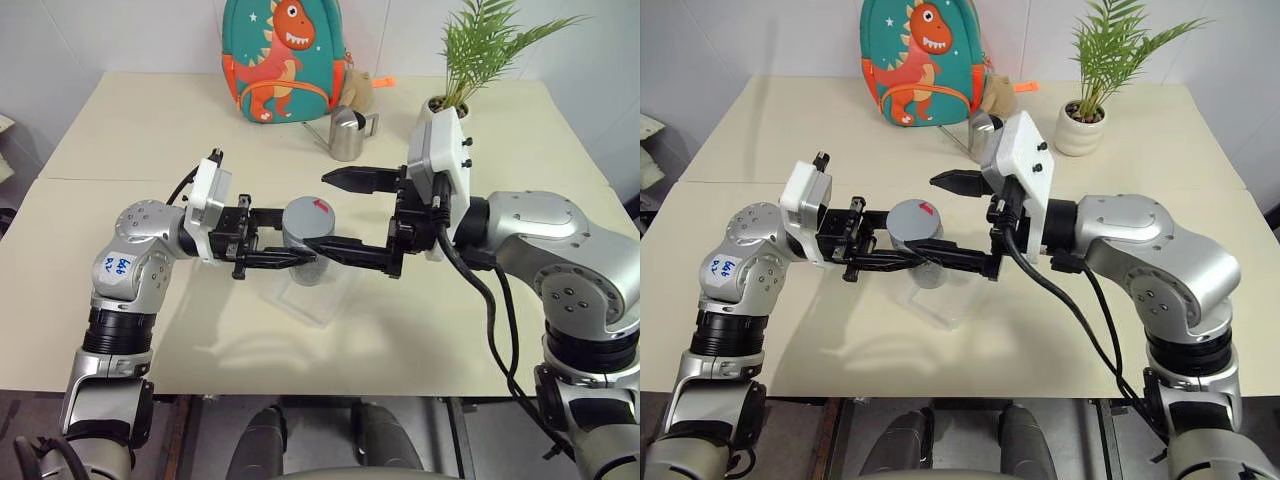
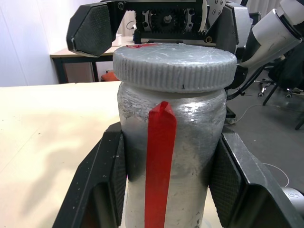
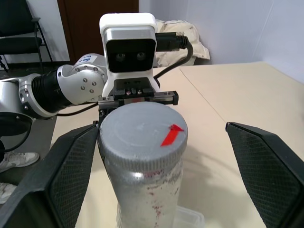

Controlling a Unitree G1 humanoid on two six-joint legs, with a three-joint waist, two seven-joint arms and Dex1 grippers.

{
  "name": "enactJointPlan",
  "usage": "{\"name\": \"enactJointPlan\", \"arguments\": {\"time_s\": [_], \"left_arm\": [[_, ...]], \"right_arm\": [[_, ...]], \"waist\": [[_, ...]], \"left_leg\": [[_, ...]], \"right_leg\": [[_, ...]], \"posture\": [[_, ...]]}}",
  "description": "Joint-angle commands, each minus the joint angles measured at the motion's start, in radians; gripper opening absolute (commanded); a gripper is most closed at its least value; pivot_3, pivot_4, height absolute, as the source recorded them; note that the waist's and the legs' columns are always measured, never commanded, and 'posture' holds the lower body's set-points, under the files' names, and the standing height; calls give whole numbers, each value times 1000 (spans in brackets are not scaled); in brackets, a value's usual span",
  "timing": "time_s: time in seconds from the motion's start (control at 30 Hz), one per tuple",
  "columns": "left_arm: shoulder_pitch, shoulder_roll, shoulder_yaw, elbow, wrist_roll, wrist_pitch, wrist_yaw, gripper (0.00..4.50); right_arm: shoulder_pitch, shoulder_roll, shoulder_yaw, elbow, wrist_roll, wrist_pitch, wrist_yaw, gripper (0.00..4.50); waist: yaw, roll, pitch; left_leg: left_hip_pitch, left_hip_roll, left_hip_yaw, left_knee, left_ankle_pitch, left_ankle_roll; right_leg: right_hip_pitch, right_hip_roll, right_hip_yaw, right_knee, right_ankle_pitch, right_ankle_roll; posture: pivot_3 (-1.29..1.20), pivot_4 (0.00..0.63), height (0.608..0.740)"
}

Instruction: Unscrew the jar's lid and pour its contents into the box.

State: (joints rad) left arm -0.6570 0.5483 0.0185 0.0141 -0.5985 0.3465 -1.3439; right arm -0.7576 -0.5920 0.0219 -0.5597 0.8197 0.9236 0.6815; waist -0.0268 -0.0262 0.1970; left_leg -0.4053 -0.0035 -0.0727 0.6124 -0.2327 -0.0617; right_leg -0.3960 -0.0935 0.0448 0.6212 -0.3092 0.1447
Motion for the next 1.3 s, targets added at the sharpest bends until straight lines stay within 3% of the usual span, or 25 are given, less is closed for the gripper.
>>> {"name": "enactJointPlan", "arguments": {"time_s": [0.03,0.27,0.7,1.3], "left_arm": [[4,7,10,-24,-11,-18,-13,1938],[3,9,11,-13,-6,-23,-15,1938],[-31,-8,-2,38,8,-50,-24,1938],[-38,-23,-2,35,11,-57,-16,1938]], "right_arm": [[5,-40,-61,-27,15,5,-18,4485],[5,-80,-81,-30,33,0,-13,4485],[-68,23,-47,7,96,-7,-35,4485],[-115,163,139,110,-84,-107,-12,4485]], "waist": [[0,0,0],[0,0,0],[1,0,0],[0,0,0]], "left_leg": [[0,0,0,0,0,0],[0,0,0,0,0,0],[0,0,0,0,0,0],[0,0,0,0,0,0]], "right_leg": [[0,0,0,0,0,0],[0,0,0,0,0,0],[0,0,0,-1,0,0],[-1,0,0,0,0,0]], "posture": [[0,150,740],[0,150,740],[0,150,740],[0,150,740]]}}
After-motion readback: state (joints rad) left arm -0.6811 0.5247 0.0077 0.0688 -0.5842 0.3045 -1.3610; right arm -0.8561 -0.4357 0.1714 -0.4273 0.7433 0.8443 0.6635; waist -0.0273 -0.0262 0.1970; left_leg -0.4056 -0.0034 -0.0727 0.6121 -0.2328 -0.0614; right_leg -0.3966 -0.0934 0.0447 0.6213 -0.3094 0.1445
